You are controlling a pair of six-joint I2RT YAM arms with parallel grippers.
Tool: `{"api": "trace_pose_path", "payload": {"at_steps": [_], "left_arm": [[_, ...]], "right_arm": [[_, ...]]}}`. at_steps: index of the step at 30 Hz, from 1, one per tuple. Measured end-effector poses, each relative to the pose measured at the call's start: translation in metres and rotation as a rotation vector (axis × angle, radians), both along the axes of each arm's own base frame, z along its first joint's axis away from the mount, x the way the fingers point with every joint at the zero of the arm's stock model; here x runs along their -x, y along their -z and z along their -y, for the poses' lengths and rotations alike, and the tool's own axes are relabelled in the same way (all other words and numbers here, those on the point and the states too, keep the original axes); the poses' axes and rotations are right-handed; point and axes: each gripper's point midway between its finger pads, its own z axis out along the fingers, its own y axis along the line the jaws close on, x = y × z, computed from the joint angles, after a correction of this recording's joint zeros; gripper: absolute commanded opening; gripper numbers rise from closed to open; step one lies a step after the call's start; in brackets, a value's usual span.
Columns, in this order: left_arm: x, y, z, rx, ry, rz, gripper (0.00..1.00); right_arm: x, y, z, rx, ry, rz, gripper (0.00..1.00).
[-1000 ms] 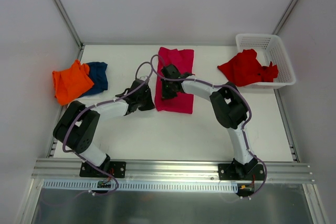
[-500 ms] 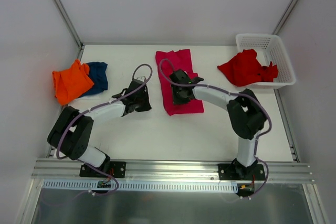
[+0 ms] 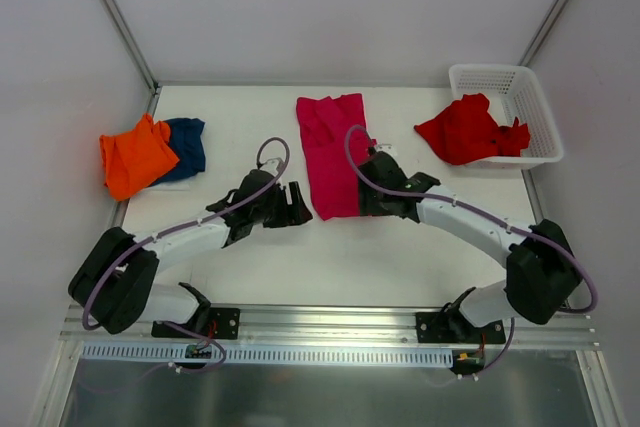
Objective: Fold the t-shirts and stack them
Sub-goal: Fold the tshirt
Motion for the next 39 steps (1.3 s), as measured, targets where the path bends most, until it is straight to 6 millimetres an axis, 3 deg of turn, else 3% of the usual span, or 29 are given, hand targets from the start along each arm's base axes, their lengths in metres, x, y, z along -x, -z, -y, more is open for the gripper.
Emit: {"api": "trace_pose_path", "payload": {"at_steps": [3,6,12,17,22,26,39], "left_arm": [[-0.001,0.009,0.015,0.059,0.028,-0.008,0.72],[0.006,0.028,0.018,0.096,0.037,-0.037,0.72],[0.002,0.027,0.029,0.176,0.045,-0.002,0.72],[-0.005,0.025,0.036,0.212,0.038,0.017,0.72],[-0.013,0.025,0.045,0.264,0.033,0.03,0.71],[-0.018,0.025,0.053,0.313,0.029,0.034,0.7],[-0.025,0.025,0.065,0.382,0.028,0.035,0.7]], "right_arm": [[0.012,0.038,0.009,0.039,0.018,-0.084,0.56],[0.019,0.06,0.02,0.048,0.048,-0.133,0.56],[0.011,0.078,0.041,-0.071,0.152,-0.154,0.56],[0.008,0.075,0.059,-0.179,0.225,-0.129,0.56],[-0.002,0.069,0.059,-0.293,0.245,-0.103,0.56],[-0.004,0.079,0.062,-0.381,0.277,-0.113,0.56],[-0.036,0.078,0.037,-0.638,0.258,-0.073,0.56]]}}
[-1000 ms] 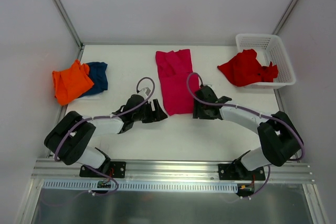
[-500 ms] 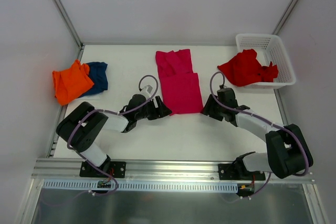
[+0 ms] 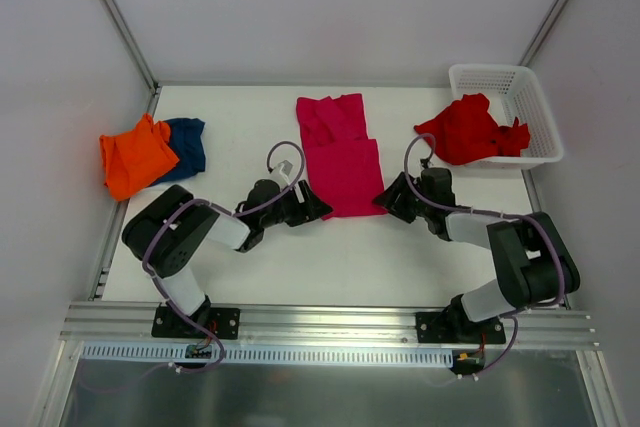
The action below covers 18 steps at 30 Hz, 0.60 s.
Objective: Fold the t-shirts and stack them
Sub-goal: Fold the tshirt
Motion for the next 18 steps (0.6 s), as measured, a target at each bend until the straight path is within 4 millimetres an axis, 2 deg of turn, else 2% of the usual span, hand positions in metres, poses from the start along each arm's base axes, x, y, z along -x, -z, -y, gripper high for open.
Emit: {"api": "trace_pose_path", "payload": {"at_steps": [6,9,10,11,13,15,16,18], "left_arm": [[-0.004,0.0,0.003,0.004,0.001,0.001,0.68],[-0.007,0.002,0.005,0.006,0.0,-0.001,0.57],[-0.007,0.003,0.005,0.005,-0.001,-0.005,0.5],[-0.007,0.005,0.005,0.002,-0.001,-0.009,0.36],[-0.005,0.012,0.004,-0.015,-0.002,-0.029,0.29],[-0.004,0.016,0.003,-0.025,0.001,-0.043,0.17],[-0.003,0.018,0.003,-0.035,0.001,-0.049,0.15],[-0.003,0.021,0.002,-0.044,0.001,-0.058,0.14]], "right_arm": [[-0.009,-0.001,-0.012,-0.067,-0.017,0.022,0.56],[-0.01,-0.001,-0.013,-0.075,-0.018,0.027,0.56],[-0.01,-0.001,-0.013,-0.075,-0.018,0.027,0.56],[-0.01,-0.001,-0.013,-0.074,-0.018,0.027,0.55],[-0.01,-0.001,-0.013,-0.072,-0.018,0.027,0.56],[-0.008,-0.001,-0.011,-0.061,-0.017,0.023,0.55],[-0.007,-0.001,-0.01,-0.053,-0.015,0.02,0.54],[-0.004,0.0,-0.006,-0.032,-0.011,0.01,0.45]]}}
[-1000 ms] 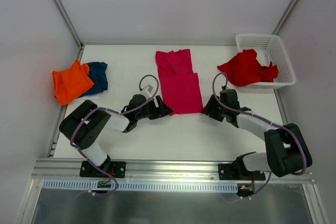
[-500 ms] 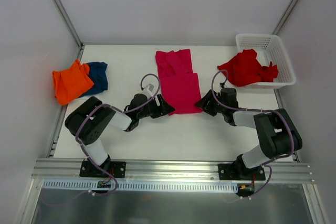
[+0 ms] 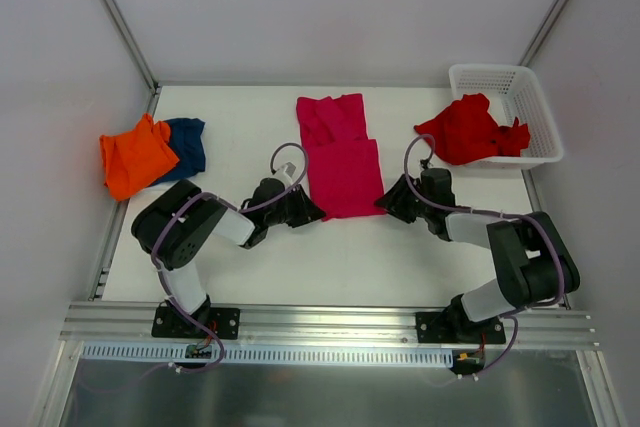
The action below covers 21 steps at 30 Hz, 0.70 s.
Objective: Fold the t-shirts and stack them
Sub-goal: Fold the tshirt
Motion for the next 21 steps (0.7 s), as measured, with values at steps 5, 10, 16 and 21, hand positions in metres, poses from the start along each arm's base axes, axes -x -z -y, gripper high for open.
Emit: {"api": "trace_pose_path", "payload": {"at_steps": [5,10,16,21], "left_arm": [[-0.001,0.001,0.001,-0.009,0.002,-0.01,0.11],[-0.001,0.001,0.001,-0.019,0.007,-0.012,0.09],[0.0,0.001,-0.001,-0.038,0.017,-0.012,0.0],[0.004,0.001,-0.005,-0.074,0.029,-0.02,0.0]], "right_arm": [[0.012,0.01,0.009,0.055,0.006,-0.045,0.23],[0.013,0.011,0.01,0.063,-0.001,-0.045,0.27],[0.013,0.013,0.003,0.059,-0.022,-0.041,0.05],[0.016,0.015,-0.001,0.067,-0.038,-0.042,0.01]]}}
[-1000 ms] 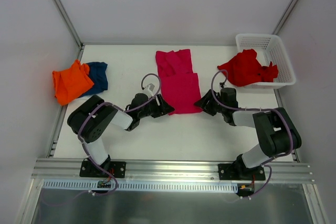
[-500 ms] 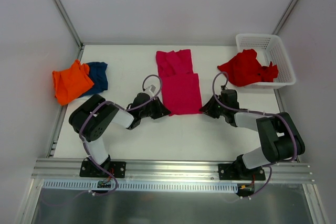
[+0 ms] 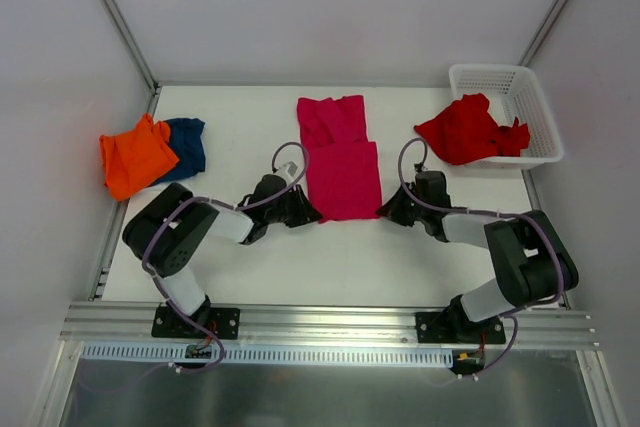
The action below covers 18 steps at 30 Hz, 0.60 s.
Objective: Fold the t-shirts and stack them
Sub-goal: Fold the tshirt
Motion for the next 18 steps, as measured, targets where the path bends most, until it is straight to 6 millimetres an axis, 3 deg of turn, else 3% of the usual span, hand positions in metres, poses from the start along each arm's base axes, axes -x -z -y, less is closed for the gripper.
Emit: {"api": "trace_pose_path", "payload": {"at_steps": [5,11,18], "left_arm": [[0.013,-0.001,-0.006,-0.061,0.016,-0.008,0.0],[0.052,-0.002,-0.014,-0.115,0.066,-0.029,0.0],[0.101,-0.011,-0.018,-0.168,0.133,-0.038,0.0]], "right_arm": [[0.015,0.0,-0.003,0.033,-0.025,0.001,0.0],[0.058,-0.002,-0.001,0.105,-0.068,-0.01,0.0],[0.107,-0.036,0.005,0.144,-0.104,0.086,0.0]]}}
